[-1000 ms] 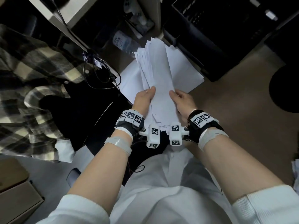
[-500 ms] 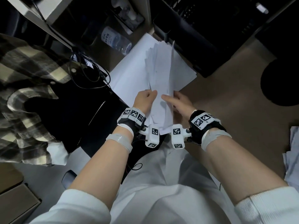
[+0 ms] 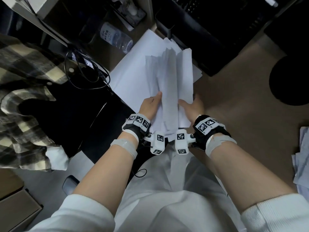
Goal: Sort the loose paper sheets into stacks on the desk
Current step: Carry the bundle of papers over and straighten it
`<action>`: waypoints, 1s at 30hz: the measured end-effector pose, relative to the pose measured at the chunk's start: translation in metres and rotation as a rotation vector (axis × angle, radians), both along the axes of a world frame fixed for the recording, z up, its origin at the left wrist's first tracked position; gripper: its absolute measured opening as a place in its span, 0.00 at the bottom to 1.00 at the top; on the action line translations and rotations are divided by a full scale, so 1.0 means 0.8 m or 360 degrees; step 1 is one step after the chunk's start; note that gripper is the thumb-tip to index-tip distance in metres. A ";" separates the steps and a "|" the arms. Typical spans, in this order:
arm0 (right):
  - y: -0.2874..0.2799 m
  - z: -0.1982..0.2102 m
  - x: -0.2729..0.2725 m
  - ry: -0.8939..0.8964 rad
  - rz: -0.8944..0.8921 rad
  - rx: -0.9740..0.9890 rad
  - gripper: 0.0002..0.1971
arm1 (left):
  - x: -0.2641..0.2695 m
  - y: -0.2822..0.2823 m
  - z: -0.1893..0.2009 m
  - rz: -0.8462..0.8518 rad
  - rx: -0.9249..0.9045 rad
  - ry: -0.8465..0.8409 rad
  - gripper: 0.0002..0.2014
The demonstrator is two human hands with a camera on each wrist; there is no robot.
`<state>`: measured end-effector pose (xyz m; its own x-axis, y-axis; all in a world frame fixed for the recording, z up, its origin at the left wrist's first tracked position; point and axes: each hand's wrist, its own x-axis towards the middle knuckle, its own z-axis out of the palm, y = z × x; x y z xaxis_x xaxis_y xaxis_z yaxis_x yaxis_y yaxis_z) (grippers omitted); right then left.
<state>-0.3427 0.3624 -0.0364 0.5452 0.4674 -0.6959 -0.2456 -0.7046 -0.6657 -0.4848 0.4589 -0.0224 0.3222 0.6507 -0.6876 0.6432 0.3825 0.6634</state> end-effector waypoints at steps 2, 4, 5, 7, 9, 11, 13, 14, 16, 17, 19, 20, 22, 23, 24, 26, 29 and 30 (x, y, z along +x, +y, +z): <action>-0.005 0.003 -0.001 -0.0152 -0.0046 0.0177 0.37 | -0.002 -0.002 -0.008 -0.0105 0.0014 -0.0003 0.25; -0.009 0.010 -0.001 -0.0283 0.0044 0.0316 0.39 | -0.001 -0.003 -0.010 -0.0205 0.0035 0.0011 0.21; -0.010 0.010 -0.001 -0.0314 0.0109 0.0350 0.38 | 0.001 -0.004 -0.010 -0.0206 0.0020 0.0010 0.20; -0.010 0.010 -0.001 -0.0299 0.0232 0.0425 0.33 | 0.004 -0.001 -0.007 -0.0121 -0.0076 -0.0038 0.22; -0.010 0.011 -0.003 -0.0286 0.0341 0.0421 0.26 | 0.008 -0.002 0.003 -0.0019 -0.0185 -0.0079 0.24; -0.012 0.009 -0.005 -0.0285 0.0403 0.0363 0.27 | 0.010 -0.003 0.003 -0.0074 -0.0199 -0.0060 0.26; -0.011 0.009 -0.005 -0.0220 0.0379 0.0277 0.36 | 0.013 -0.006 0.001 -0.0209 -0.0116 0.0031 0.22; -0.011 0.010 -0.005 -0.0181 0.0361 0.0216 0.36 | 0.013 -0.008 -0.001 -0.0248 -0.0050 0.0089 0.23; -0.009 0.008 0.001 -0.0224 0.0387 0.0045 0.20 | 0.011 -0.009 -0.002 -0.0284 0.0090 0.0211 0.24; -0.010 0.009 0.005 -0.0265 0.0359 -0.0039 0.13 | 0.011 -0.008 0.002 -0.0279 0.0136 0.0225 0.21; -0.014 0.009 0.013 -0.0289 0.0232 -0.0121 0.11 | 0.005 -0.002 0.013 -0.0213 0.0210 0.0201 0.17; -0.014 0.010 0.015 -0.0283 0.0179 -0.0142 0.11 | -0.001 0.002 0.019 -0.0159 0.0247 0.0194 0.17; -0.006 0.013 0.014 -0.0224 0.0168 -0.0131 0.10 | -0.013 0.013 0.031 -0.0099 0.0340 0.0229 0.16; 0.002 0.015 0.011 -0.0187 0.0190 -0.0134 0.09 | -0.020 0.019 0.038 -0.0079 0.0386 0.0249 0.16; 0.011 0.016 0.007 -0.0153 0.0201 -0.0150 0.08 | -0.026 0.025 0.045 -0.0052 0.0439 0.0271 0.17; 0.028 0.018 -0.002 -0.0077 0.0151 -0.0176 0.07 | -0.038 0.041 0.059 0.0047 0.0533 0.0314 0.19; 0.048 0.013 -0.014 0.0013 0.0000 -0.0231 0.09 | -0.054 0.063 0.073 0.0191 0.0670 0.0358 0.21; 0.054 0.009 -0.019 0.0042 -0.0015 -0.0243 0.10 | -0.058 0.068 0.076 0.0211 0.0704 0.0350 0.20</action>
